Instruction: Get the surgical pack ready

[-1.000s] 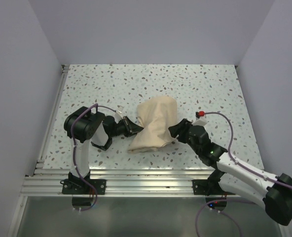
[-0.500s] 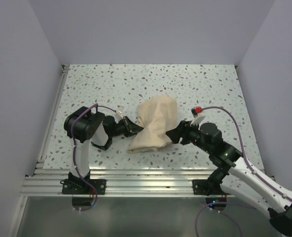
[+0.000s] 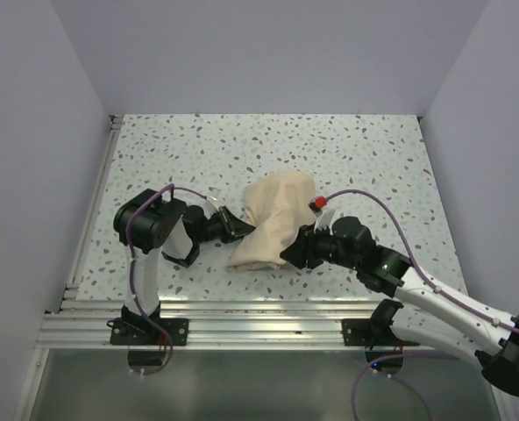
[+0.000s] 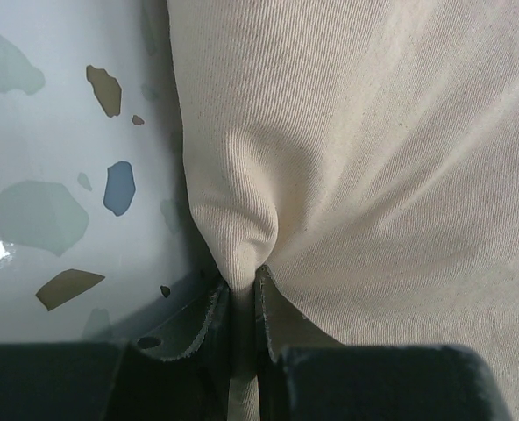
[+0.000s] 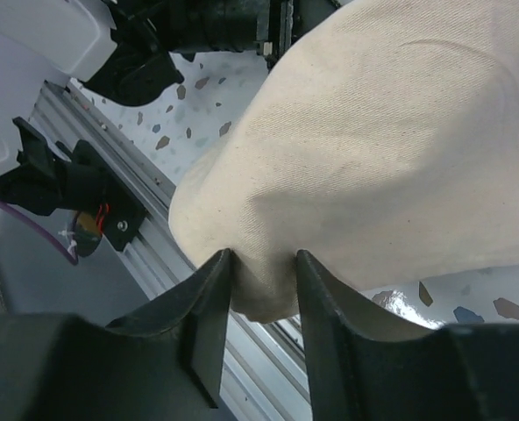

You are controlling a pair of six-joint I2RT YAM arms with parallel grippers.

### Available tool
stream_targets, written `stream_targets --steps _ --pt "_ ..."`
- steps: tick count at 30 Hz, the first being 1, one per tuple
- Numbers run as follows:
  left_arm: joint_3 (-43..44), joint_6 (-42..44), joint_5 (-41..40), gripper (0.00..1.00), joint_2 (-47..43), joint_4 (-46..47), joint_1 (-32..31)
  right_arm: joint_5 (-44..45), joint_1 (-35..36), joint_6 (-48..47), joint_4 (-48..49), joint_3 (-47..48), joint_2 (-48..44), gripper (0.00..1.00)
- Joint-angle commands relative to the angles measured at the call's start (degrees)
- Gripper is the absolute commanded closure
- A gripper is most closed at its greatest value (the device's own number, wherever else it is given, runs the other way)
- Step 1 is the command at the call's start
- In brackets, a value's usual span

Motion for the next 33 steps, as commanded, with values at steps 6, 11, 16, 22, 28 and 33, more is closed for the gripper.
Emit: stream_targets --steps 6,11,16,22,28,33 --pt "-1.42 5.75 -1.93 1.00 2.82 -10.98 -0.83 -2.33 2.44 0.16 2.78 -1.60 4.21 1.00" --pt "-1.42 5.66 -2.02 1.00 3.17 -10.80 -0.83 -2.51 2.53 0.87 5.31 -3.54 7.37 1.00" --pt "-1.60 5.57 -2.10 1.00 3.26 -10.80 -0.83 -4.18 2.53 1.48 7.43 -4.94 10.36 0.99" --pt "-1.51 5.40 -2.02 1.00 3.61 -10.36 -0.83 -2.17 2.44 1.31 5.33 -3.80 12.13 0.84" --pt "-1.51 5.40 -1.84 1.00 3.61 -10.28 -0.83 9.24 2.27 2.01 -2.74 -1.17 4.06 0.48" --pt "-1.51 5.49 -1.84 1.00 3.70 -10.28 -0.83 18.66 -0.53 3.42 -10.05 2.78 1.76 0.38"
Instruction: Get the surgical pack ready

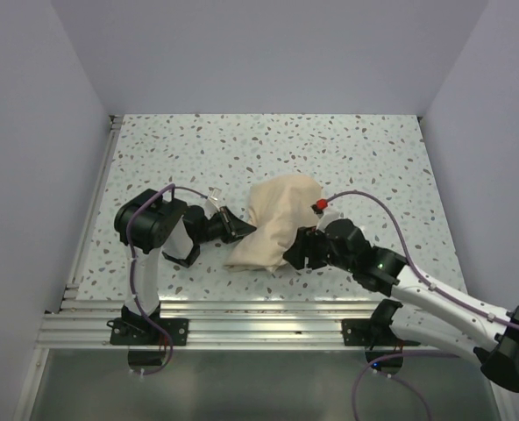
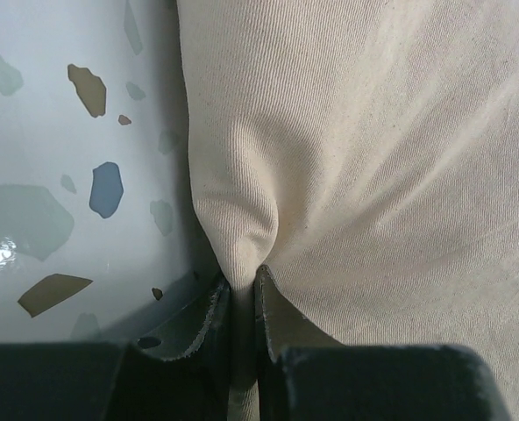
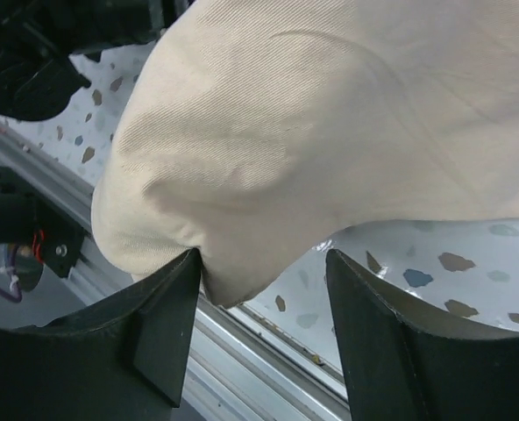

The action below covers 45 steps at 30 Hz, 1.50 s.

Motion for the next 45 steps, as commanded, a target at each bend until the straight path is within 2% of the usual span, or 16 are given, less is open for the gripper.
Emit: stream_targets --steps 1,3,6,9,16,19,21,32,40,45 --pt "-1.64 5.03 -2.12 1.00 3.42 -10.67 -0.55 11.24 -3.06 0.99 -7.10 4.54 -1.33 0.37" --pt "-1.64 5.11 -2.12 1.00 3.42 -10.58 -0.55 11.78 -7.25 1.35 -7.55 5.50 -1.24 0.37" --pt "-1.73 5.11 -2.04 1.00 3.24 -10.50 -0.55 7.39 -14.28 0.56 -5.53 6.21 -0.36 0.37" --pt "-1.82 5.11 -1.95 1.00 2.98 -10.67 -0.46 5.71 -16.51 -0.41 -3.07 7.79 0.86 0.36" --pt "-1.73 5.20 -1.86 1.00 2.98 -10.67 -0.46 4.65 -17.74 -1.81 -0.52 13.76 8.85 0.50" --pt "-1.56 5.29 -1.86 1.00 3.24 -10.67 -0.46 4.30 -19.67 -1.99 0.89 16.57 13.41 0.62" --pt "-1.47 5.29 -1.77 1.00 3.41 -10.58 -0.46 3.86 -21.25 -1.91 1.51 18.77 15.88 0.67" --pt "-1.03 5.47 -1.68 1.00 3.77 -10.93 -0.46 0.88 -26.35 -1.38 7.83 26.60 33.01 0.73" --pt "-0.50 5.64 -1.60 1.00 4.47 -11.11 -0.46 1.76 -28.82 0.20 9.15 27.04 40.41 0.77" --pt "-0.15 5.91 -1.60 1.00 4.56 -11.46 -0.46 1.05 -28.73 -0.50 10.56 25.55 41.74 0.78"
